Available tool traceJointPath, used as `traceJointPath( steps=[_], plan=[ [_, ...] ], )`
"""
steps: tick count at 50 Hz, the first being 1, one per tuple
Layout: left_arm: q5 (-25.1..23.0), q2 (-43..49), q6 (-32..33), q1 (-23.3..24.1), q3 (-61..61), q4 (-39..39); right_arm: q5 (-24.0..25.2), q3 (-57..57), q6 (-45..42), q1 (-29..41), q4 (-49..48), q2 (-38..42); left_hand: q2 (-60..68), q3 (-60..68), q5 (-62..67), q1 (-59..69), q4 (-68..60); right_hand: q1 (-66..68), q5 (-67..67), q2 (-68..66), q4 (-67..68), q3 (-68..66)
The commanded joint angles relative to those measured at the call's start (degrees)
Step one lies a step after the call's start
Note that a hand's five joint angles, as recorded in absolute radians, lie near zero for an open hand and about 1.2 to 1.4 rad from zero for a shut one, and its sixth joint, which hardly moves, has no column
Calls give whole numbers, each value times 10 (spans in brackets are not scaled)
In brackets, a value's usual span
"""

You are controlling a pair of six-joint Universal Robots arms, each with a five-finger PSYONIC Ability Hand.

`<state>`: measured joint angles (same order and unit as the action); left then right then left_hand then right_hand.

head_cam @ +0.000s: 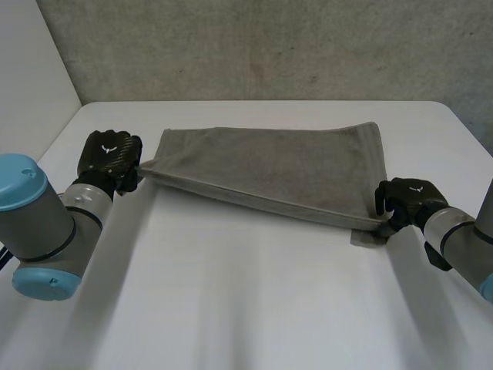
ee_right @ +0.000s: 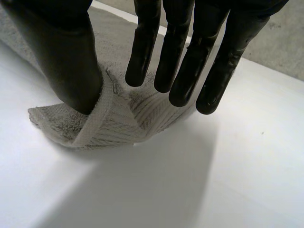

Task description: Fold the towel.

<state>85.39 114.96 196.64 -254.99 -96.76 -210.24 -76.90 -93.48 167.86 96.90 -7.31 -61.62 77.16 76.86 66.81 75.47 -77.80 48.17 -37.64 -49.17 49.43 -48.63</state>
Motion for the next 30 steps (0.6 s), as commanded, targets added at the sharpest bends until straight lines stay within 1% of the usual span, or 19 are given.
traceJointPath(
  steps=[1,8,9,10,11,12,13,16,18,19,21,22,23,24,25,26,27,29,30],
  plan=[
    [0,-1,0,2,1,0,-23,-3,54,5,0,15,28,31,32,45,-22,-12,7,22,-25,17],
    [1,-1,-1,5,7,0,-31,-2,80,8,0,37,28,31,32,45,-22,3,-8,7,-10,2],
    [2,-1,-1,3,10,0,-33,0,81,8,0,39,28,31,32,45,-22,41,-46,-31,28,-36],
    [3,-2,-2,-1,13,1,-34,3,81,6,1,36,28,31,32,45,-22,146,-152,-136,134,-142],
    [3,-2,-2,-1,13,1,-34,3,81,6,1,36,28,31,32,45,-22,147,-153,-137,135,-143],
    [3,-3,-3,-1,17,2,-38,8,80,1,3,30,28,31,32,45,-22,267,-272,-257,255,-263],
    [3,-6,-3,-1,21,3,-40,16,79,-3,5,20,28,31,32,45,-22,318,-323,-308,305,-313],
    [4,-16,-2,-2,25,4,-39,37,77,-12,10,-3,28,31,32,45,-22,318,-324,-308,306,-314],
    [4,-62,-6,-10,34,20,-30,85,70,-36,46,-62,28,31,32,45,-22,318,-324,-308,306,-314],
    [4,-62,-6,-10,34,20,-30,85,70,-36,46,-62,28,31,32,45,-22,318,-324,-308,306,-314],
    [4,-110,-26,-10,53,48,-3,171,44,-40,138,-112,28,31,32,45,-22,318,-324,-308,306,-314],
    [4,-110,-26,-10,54,48,-3,172,44,-40,138,-112,28,31,32,45,-22,318,-324,-308,306,-314],
    [4,-129,-42,-8,67,62,21,222,26,-43,191,-131,28,31,32,45,-22,318,-324,-308,306,-314],
    [4,-129,-42,-8,68,62,49,265,13,-47,234,-146,28,31,32,45,-22,318,-324,-308,306,-314],
    [4,-149,-61,-7,83,78,49,265,12,-47,235,-146,28,31,32,45,-22,318,-324,-308,306,-314],
    [3,-170,-81,-7,97,95,71,301,-2,-51,271,-156,28,31,32,45,-22,318,-324,-308,306,-314],
    [3,-171,-81,-7,97,95,71,301,-2,-51,272,-156,28,31,32,45,-22,318,-324,-308,306,-314],
    [2,-203,-118,-12,118,126,98,334,-23,-62,304,-161,28,31,32,45,-22,318,-324,-308,306,-314],
    [2,-203,-118,-12,118,126,98,334,-23,-62,304,-161,28,31,32,45,-22,318,-324,-308,306,-314]
  ],
)
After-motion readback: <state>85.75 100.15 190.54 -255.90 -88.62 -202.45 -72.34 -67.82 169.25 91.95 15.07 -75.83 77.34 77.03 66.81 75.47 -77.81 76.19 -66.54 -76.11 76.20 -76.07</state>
